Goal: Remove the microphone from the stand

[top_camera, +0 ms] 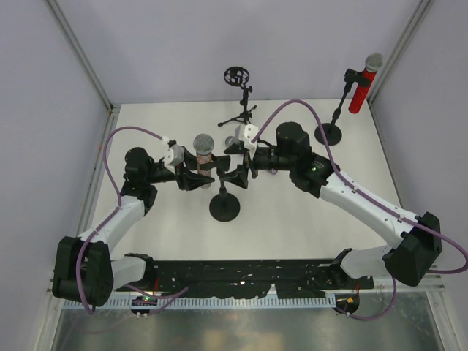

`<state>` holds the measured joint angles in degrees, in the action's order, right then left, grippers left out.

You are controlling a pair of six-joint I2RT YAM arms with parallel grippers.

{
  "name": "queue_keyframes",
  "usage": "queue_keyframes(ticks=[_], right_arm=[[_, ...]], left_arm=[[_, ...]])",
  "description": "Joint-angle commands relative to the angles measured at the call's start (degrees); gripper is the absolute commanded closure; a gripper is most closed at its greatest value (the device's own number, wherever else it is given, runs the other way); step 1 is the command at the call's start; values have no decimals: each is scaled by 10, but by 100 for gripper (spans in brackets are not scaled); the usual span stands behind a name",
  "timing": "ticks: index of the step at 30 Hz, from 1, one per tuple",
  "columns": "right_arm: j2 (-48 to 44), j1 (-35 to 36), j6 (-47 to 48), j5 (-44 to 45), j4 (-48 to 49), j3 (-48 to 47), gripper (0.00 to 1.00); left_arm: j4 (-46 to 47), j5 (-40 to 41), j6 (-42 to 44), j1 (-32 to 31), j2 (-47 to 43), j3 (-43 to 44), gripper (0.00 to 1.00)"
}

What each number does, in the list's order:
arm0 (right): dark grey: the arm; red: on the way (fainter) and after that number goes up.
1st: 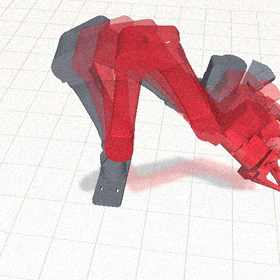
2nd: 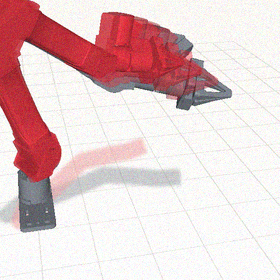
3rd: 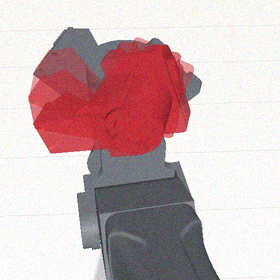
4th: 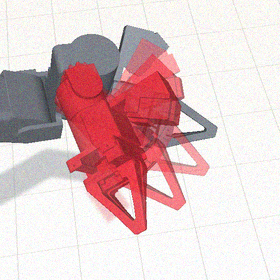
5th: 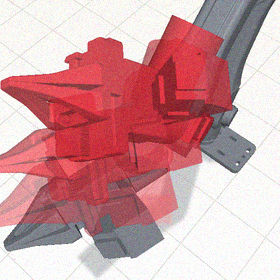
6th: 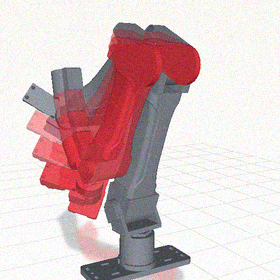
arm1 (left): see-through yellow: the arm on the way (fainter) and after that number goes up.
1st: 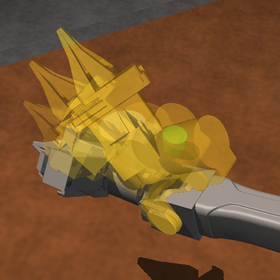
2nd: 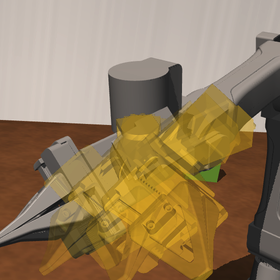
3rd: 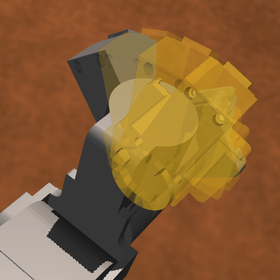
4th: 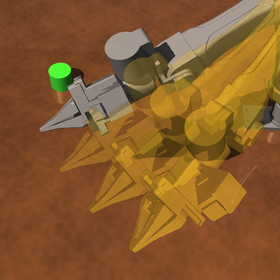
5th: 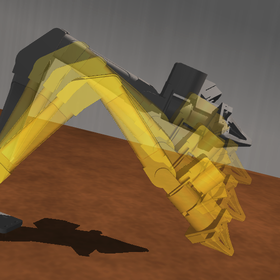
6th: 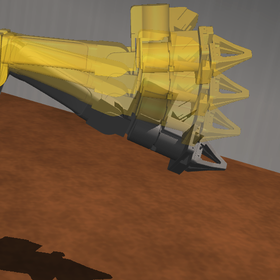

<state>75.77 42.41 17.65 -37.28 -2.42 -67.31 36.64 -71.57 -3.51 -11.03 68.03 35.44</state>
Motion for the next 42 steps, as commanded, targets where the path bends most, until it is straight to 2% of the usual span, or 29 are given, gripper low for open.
queue_keyframes(ticks=[1, 2, 3, 4, 5, 6, 12, 15, 18, 24, 28, 33, 36, 42], right_arm=[[-11, 3, 2, -1, 16, -15, 20], [-12, 4, 1, -2, 16, -15, 20], [-11, 3, 1, 0, 17, -15, 29], [-11, 4, 2, 0, 19, -16, 68], [-11, 4, 0, 11, 21, -15, 89], [-11, 4, -2, 18, 21, -15, 94], [-16, 4, 13, 20, 14, -12, 94], [-16, 3, 12, 16, 14, -12, 95], [-16, 4, 12, 18, 14, -10, 95], [-21, 4, 14, 16, 14, -8, 95], [-27, 3, 14, 12, 14, -5, 94], [-28, 4, 10, 13, 21, -2, 95], [-29, 3, 6, 13, 21, 2, 95], [-36, 2, 4, 9, 37, 7, 95]], left_arm=[[18, -5, 1, -3, 4, 5, 56], [19, -4, 1, -3, 4, 5, 57], [18, -5, 1, -4, 4, 4, 57], [19, -4, 1, -3, 3, 5, 57], [19, -5, 1, -3, 3, 4, 58], [19, -4, 1, -3, 4, 4, 58], [19, -1, 1, -2, 3, 5, 62], [18, 4, 0, -2, 4, 5, 69], [23, 6, -4, 1, 7, 6, 81], [73, -6, -34, 40, 3, -2, 97], [120, -13, -61, 59, -2, -12, 100], [130, -7, -60, 65, -10, -18, 100], [200, 14, -103, 74, -3, -34, 100], [429, 31, -285, 127, 37, -47, 100]])
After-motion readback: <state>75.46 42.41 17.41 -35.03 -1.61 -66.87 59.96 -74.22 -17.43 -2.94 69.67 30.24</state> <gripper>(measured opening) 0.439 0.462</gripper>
